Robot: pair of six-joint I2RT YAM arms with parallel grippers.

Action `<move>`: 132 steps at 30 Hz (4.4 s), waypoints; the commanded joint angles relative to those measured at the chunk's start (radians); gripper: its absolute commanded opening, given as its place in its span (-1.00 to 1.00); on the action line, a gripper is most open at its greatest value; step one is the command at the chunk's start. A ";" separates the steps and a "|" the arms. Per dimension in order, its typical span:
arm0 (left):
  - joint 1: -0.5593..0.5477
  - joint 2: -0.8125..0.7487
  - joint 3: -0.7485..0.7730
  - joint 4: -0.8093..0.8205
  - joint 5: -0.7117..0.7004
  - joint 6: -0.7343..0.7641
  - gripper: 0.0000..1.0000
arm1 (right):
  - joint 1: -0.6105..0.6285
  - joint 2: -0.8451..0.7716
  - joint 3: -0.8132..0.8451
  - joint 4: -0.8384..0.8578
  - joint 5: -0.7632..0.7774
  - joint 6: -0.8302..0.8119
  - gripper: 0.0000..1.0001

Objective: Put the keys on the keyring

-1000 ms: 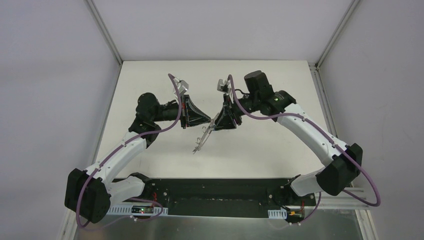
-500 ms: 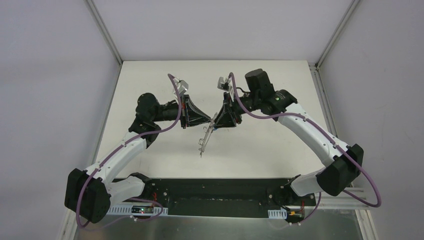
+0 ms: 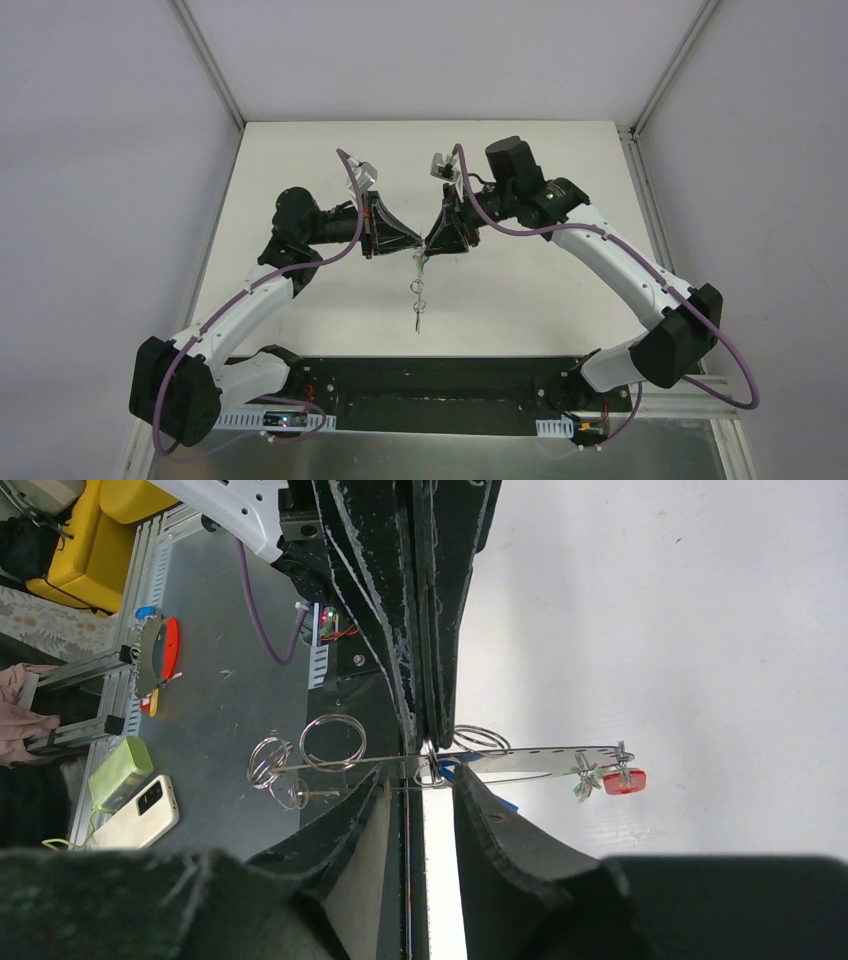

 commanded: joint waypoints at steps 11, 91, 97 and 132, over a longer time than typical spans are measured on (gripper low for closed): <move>0.002 -0.030 0.002 0.082 -0.004 -0.010 -1.00 | 0.023 0.024 0.054 0.010 -0.014 -0.001 -0.68; -0.041 -0.039 0.117 -0.477 0.028 0.525 -0.77 | 0.169 0.097 0.184 -0.229 0.298 -0.146 -1.00; -0.041 -0.039 0.117 -0.471 0.028 0.520 -0.79 | 0.169 0.098 0.176 -0.224 0.294 -0.144 -1.00; 0.002 0.003 -0.024 0.247 -0.029 -0.069 -1.00 | -0.004 -0.084 0.009 -0.057 0.043 -0.075 -0.18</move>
